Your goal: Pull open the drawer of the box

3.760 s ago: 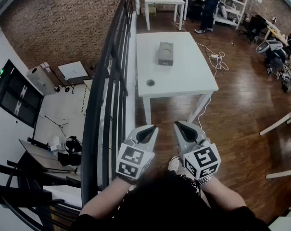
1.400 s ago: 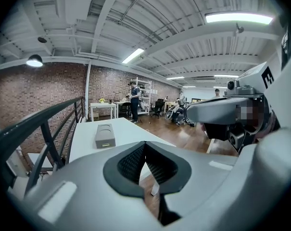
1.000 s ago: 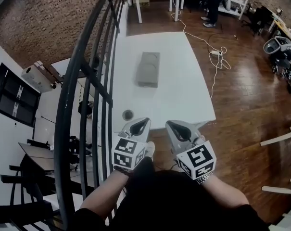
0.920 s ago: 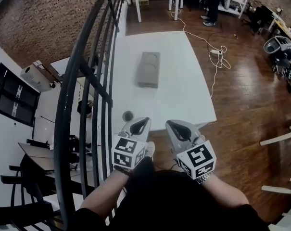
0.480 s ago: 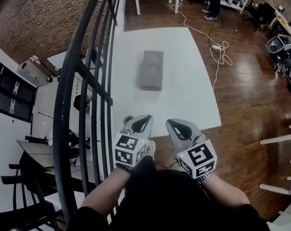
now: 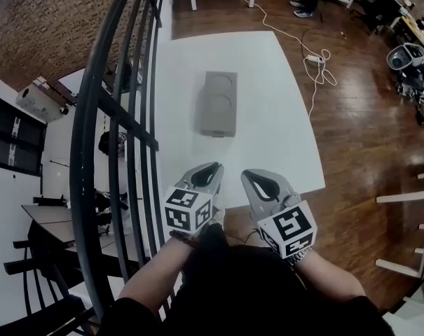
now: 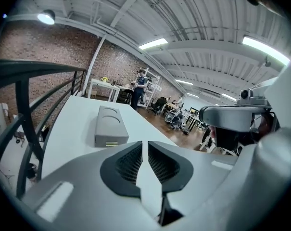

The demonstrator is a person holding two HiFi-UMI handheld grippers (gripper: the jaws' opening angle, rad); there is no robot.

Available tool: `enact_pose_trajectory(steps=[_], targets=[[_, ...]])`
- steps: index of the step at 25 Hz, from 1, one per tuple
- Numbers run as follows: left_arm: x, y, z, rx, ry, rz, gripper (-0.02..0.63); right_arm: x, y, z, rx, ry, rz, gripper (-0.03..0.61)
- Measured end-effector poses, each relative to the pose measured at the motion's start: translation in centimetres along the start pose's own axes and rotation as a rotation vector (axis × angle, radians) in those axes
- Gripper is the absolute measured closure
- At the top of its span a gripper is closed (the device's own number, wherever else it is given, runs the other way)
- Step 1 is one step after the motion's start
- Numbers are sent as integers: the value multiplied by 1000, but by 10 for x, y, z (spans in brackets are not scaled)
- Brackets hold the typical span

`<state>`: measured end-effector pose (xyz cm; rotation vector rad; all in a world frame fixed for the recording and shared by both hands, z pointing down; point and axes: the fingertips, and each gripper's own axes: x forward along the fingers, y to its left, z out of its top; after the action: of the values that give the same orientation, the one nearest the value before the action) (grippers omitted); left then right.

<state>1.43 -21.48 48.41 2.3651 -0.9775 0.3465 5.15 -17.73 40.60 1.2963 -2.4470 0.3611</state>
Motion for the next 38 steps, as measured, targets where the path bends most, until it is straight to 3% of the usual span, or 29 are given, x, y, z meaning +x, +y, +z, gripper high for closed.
enact_pose_trajectory(steps=[15, 19, 23, 30, 38], targets=[[72, 65, -29, -423, 82, -66, 520, 48, -36, -15, 49, 79, -44, 586], [77, 72, -57, -570, 93, -80, 508, 43, -29, -31, 66, 88, -54, 586], [101, 97, -45, -697, 92, -82, 498, 66, -51, -19, 83, 104, -56, 586], [115, 113, -47, -834, 81, -109, 476, 81, -56, -16, 97, 121, -59, 586], [123, 121, -47, -913, 74, -131, 474, 90, -64, -15, 101, 134, -79, 586]])
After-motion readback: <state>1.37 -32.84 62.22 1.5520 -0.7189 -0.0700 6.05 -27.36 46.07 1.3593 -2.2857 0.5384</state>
